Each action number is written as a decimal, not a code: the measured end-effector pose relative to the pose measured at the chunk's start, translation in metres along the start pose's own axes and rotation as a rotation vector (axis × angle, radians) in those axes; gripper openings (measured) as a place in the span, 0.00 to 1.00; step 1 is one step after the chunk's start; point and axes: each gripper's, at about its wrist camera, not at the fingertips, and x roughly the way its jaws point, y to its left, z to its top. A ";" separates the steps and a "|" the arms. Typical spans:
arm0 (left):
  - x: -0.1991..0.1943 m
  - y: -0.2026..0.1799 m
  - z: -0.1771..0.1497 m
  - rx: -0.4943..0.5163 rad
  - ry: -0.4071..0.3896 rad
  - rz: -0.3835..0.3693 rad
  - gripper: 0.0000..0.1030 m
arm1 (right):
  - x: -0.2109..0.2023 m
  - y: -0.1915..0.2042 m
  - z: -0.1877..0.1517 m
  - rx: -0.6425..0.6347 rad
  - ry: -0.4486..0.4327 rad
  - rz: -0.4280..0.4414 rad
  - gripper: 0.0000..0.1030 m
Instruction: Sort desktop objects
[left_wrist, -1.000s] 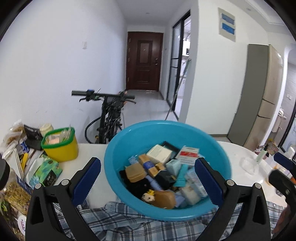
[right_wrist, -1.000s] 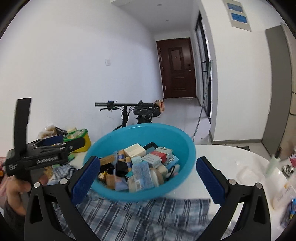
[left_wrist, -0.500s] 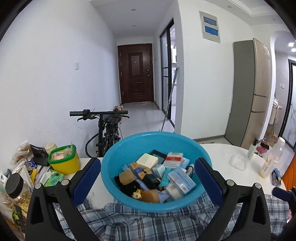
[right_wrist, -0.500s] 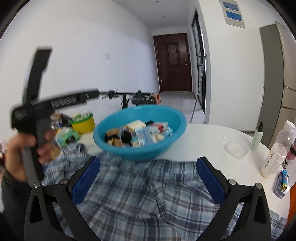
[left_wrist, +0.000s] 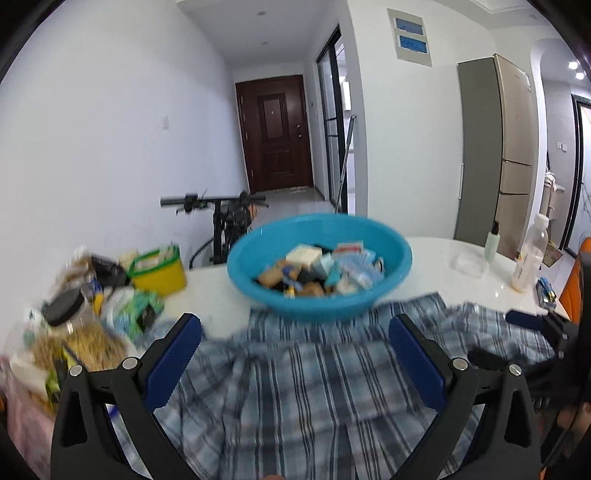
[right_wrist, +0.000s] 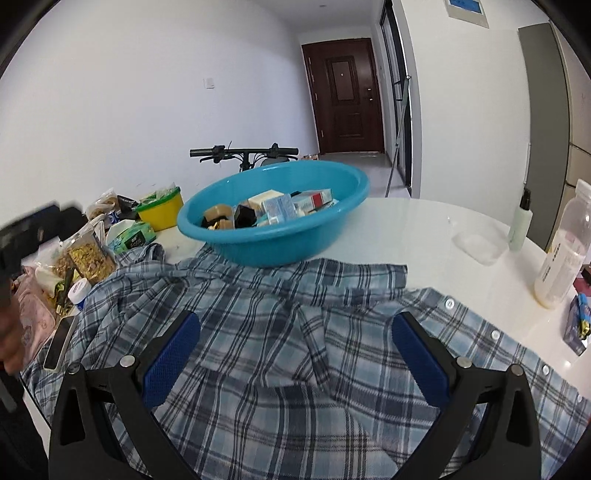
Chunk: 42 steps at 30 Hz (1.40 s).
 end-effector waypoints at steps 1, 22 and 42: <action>-0.001 0.000 -0.008 -0.010 0.011 -0.002 1.00 | 0.000 0.001 -0.003 0.000 0.000 0.000 1.00; 0.013 0.005 -0.097 -0.060 0.122 0.026 1.00 | 0.013 0.031 -0.036 -0.063 0.024 -0.043 1.00; 0.023 0.001 -0.105 -0.076 0.136 0.011 1.00 | 0.020 0.041 -0.044 -0.076 0.059 -0.023 1.00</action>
